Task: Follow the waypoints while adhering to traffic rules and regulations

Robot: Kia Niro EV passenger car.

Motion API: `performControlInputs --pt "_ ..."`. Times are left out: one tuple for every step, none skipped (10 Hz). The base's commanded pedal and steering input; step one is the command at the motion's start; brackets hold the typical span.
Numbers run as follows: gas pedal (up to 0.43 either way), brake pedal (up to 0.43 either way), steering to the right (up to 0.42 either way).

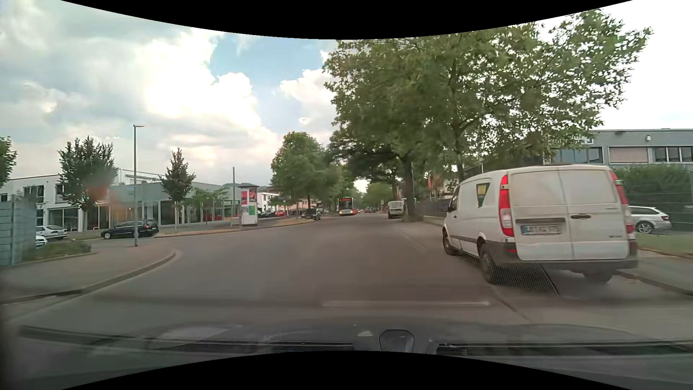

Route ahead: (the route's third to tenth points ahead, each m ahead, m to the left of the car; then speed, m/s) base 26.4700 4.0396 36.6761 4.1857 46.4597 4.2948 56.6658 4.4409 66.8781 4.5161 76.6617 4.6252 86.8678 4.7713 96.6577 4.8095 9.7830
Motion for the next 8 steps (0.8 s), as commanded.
performControlInputs --pt "0.079 0.0 0.001" --pt "0.079 0.0 0.001" --pt "0.079 0.0 0.001" --pt "0.079 0.0 0.0" --pt "0.079 0.0 0.0" --pt "0.067 0.0 0.0" --pt "0.067 0.0 -0.001" --pt "0.067 0.0 -0.001"
